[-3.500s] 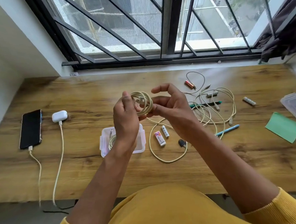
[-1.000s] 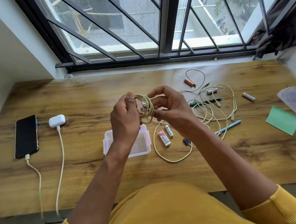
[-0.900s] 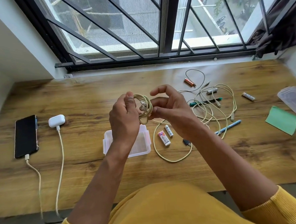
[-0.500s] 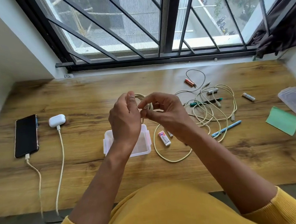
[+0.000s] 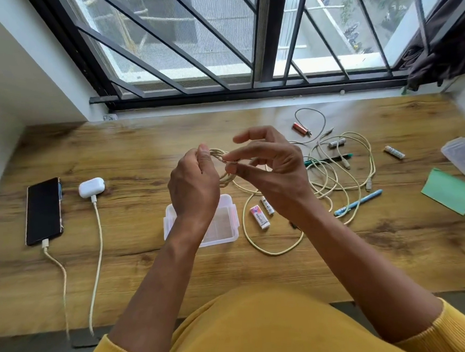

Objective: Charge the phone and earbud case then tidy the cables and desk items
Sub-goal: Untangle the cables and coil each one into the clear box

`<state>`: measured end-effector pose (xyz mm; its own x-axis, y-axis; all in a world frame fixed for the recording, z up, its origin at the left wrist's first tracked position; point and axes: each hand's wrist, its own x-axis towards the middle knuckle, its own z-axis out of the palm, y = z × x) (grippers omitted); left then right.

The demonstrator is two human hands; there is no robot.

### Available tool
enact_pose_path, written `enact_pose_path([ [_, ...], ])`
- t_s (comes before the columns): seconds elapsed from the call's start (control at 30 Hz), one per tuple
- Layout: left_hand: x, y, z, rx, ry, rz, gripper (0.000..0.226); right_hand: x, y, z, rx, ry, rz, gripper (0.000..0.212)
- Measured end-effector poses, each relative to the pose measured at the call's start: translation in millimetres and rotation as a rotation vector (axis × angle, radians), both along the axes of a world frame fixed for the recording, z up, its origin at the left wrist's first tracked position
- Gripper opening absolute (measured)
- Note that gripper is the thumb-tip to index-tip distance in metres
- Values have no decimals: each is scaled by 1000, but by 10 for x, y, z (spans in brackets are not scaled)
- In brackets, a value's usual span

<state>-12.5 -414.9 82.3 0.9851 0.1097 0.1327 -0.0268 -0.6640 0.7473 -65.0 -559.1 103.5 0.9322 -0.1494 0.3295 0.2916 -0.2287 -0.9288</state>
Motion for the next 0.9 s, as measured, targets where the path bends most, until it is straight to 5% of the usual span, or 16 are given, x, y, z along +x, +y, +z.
enact_pose_path([
  [0.17, 78, 73, -67, -37, 57, 30, 46, 1, -45, 67, -68, -134, 12, 9],
  [0.37, 83, 73, -47, -100, -8, 48, 45, 52, -125, 55, -150, 197, 8, 38],
  [0.6, -29, -16, 14, -134, -105, -110, 40, 157, 7, 24, -242, 213, -28, 39],
  [0.9, -47, -57, 31, -95, -121, -134, 40, 150, -47, 42, 241, 280, 150, 39],
])
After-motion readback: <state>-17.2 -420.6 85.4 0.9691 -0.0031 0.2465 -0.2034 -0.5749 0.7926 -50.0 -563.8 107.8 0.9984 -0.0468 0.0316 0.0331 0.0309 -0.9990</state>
